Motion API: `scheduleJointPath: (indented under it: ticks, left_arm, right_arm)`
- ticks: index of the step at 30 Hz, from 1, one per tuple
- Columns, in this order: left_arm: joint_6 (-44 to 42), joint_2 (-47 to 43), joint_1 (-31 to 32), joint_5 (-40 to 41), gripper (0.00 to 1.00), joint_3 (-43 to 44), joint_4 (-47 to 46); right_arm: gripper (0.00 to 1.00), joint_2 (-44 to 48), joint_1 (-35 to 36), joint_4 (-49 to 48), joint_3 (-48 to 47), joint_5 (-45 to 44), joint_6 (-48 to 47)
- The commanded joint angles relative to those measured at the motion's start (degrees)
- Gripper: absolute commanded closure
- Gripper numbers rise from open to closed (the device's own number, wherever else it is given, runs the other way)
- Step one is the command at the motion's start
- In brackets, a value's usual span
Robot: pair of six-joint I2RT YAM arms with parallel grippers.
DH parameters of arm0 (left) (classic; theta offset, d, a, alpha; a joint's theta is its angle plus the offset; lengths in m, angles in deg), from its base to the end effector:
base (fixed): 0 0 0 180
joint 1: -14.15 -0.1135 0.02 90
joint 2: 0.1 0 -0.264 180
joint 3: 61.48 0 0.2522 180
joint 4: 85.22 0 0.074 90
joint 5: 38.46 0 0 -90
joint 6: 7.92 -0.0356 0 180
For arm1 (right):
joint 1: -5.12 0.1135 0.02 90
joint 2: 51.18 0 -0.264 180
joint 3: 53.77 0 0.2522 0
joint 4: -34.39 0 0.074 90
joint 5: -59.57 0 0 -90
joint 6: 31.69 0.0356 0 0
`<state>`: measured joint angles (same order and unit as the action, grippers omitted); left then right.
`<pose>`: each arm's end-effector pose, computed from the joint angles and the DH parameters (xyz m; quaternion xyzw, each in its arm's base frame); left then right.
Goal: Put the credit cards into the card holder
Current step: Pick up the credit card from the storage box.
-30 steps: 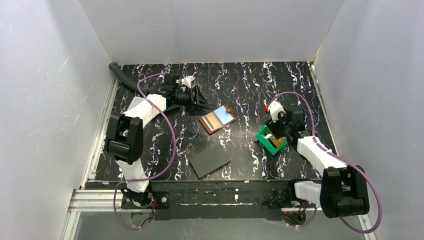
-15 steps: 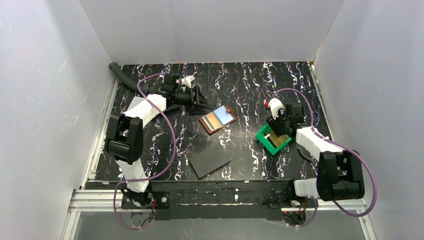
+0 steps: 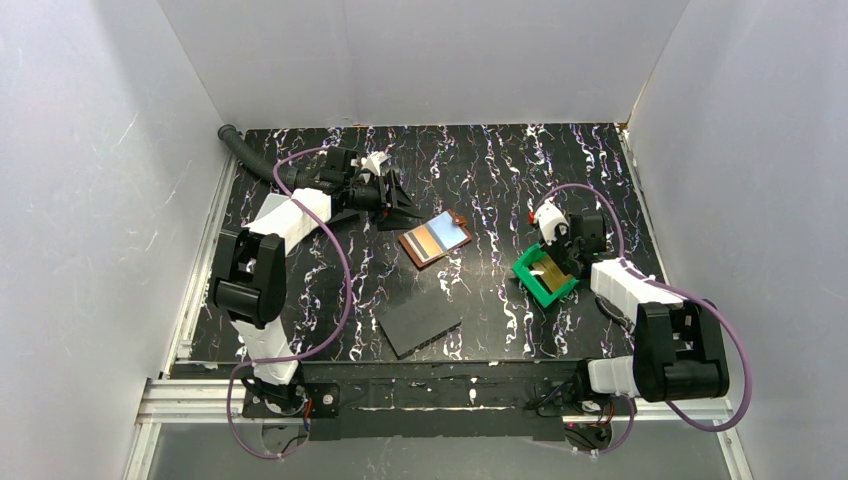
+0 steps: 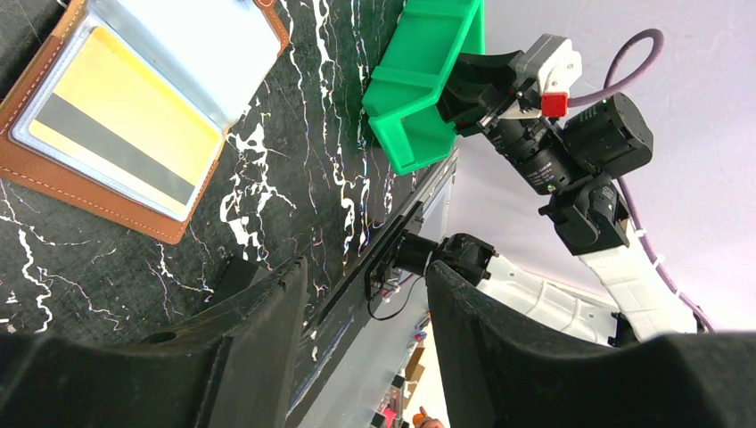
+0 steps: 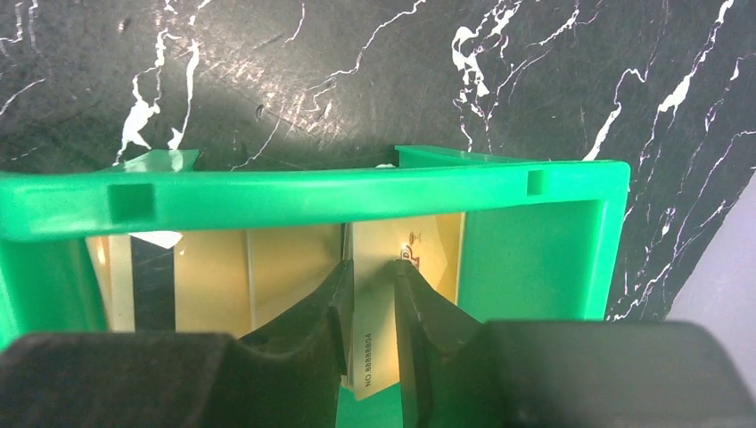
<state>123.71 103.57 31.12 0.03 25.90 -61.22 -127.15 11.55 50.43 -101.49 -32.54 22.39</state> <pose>0.3724 -0.1428 0.2371 0.0039 0.8374 -0.5291 0.1372 0.2551 0.0274 0.1737 -0.3261 0.8617 -0.1152 0.3712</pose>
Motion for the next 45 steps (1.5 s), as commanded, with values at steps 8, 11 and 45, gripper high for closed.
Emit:
scheduleJointPath:
  ticks: [8,11,45]
  left_arm:
    - [0.00,-0.98,-0.41,-1.32,0.49,-0.68,-0.66]
    - [0.01,-1.19,-0.36,-1.32,0.49,-0.63,-0.66]
    - [2.16,-8.76,2.62,-5.20,0.27,-4.35,-13.20]
  right_arm:
    - [0.99,10.51,1.15,3.56,0.53,4.84,-0.17]
    - [0.99,13.51,1.53,3.76,2.05,4.63,-0.07]
    - [0.99,26.27,1.82,17.57,-18.38,-3.96,50.97]
